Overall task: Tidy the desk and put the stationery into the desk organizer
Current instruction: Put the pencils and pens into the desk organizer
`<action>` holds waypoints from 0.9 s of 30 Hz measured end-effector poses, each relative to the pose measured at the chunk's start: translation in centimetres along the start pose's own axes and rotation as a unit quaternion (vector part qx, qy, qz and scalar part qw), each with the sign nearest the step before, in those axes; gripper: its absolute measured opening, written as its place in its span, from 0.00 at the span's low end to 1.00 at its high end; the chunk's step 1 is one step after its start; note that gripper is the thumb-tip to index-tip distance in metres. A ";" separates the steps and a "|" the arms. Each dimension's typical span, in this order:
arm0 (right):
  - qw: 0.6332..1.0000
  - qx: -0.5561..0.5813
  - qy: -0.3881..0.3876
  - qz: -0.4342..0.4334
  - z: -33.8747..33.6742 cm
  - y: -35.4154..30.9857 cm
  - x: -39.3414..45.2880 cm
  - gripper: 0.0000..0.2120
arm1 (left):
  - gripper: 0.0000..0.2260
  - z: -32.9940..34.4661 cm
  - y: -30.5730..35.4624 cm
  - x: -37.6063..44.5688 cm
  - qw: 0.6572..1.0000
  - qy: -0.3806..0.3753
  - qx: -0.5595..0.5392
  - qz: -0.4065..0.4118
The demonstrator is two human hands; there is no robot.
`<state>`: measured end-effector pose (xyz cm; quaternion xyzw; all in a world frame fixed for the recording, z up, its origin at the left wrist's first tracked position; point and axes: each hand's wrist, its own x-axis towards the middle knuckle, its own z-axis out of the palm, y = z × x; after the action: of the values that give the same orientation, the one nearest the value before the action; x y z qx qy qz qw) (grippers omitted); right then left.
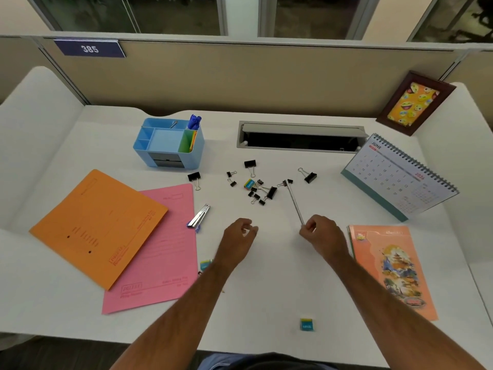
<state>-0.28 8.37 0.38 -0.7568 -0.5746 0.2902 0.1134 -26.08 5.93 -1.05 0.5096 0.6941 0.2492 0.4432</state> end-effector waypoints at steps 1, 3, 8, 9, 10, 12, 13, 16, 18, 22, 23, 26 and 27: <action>1.000 0.001 -0.005 -0.018 0.3 -0.4 -0.4 0.09 | 0.13 0.2 0.8 0.2 0.999 -0.010 -0.046 -0.011; 0.998 -0.007 -0.010 -0.058 0.8 -1.3 -0.9 0.08 | 0.12 0.6 2.3 0.7 0.993 -0.024 -0.109 -0.025; 0.988 -0.043 -0.007 -0.149 2.1 -3.9 -2.1 0.07 | 0.09 0.9 4.8 1.2 0.976 -0.022 -0.215 -0.027; 0.986 -0.045 -0.007 -0.161 2.3 -4.3 -2.2 0.07 | 0.08 0.7 4.9 1.2 0.974 -0.013 -0.223 -0.024; 0.984 -0.045 -0.007 -0.171 2.5 -4.7 -2.2 0.07 | 0.07 0.4 4.9 1.3 0.973 -0.003 -0.230 -0.021; 0.981 -0.038 -0.015 -0.188 2.8 -5.6 -2.0 0.07 | 0.06 -0.4 4.9 1.4 0.969 0.013 -0.244 -0.019; 0.979 -0.031 -0.027 -0.198 2.9 -6.0 -1.8 0.07 | 0.05 -0.9 4.7 1.4 0.968 0.019 -0.250 -0.016; 0.971 -0.005 -0.068 -0.230 3.1 -7.4 -1.2 0.08 | 0.03 -2.6 4.1 1.5 0.966 0.042 -0.253 0.004; 0.968 0.038 -0.064 -0.241 3.1 -8.8 -0.7 0.10 | 0.03 -3.7 3.8 1.6 0.970 0.056 -0.237 0.029; 0.949 0.205 -0.073 -0.228 3.1 -13.0 0.5 0.11 | 0.04 -5.9 2.8 1.8 0.979 0.054 -0.181 0.072; 0.943 0.231 -0.083 -0.225 3.1 -14.1 0.8 0.10 | 0.06 -6.4 2.6 1.9 0.982 0.056 -0.163 0.076; 0.935 0.243 -0.101 -0.237 3.3 -17.0 1.6 0.07 | 0.08 -7.9 2.1 2.3 0.986 0.066 -0.137 0.073; 0.934 0.241 -0.105 -0.243 3.4 -17.9 1.7 0.05 | 0.08 -8.4 1.9 2.5 0.986 0.070 -0.133 0.075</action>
<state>-16.31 15.03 6.10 -0.5094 -0.6623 0.4615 0.2981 -32.66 9.82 3.65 0.4781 0.6438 0.4068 0.4376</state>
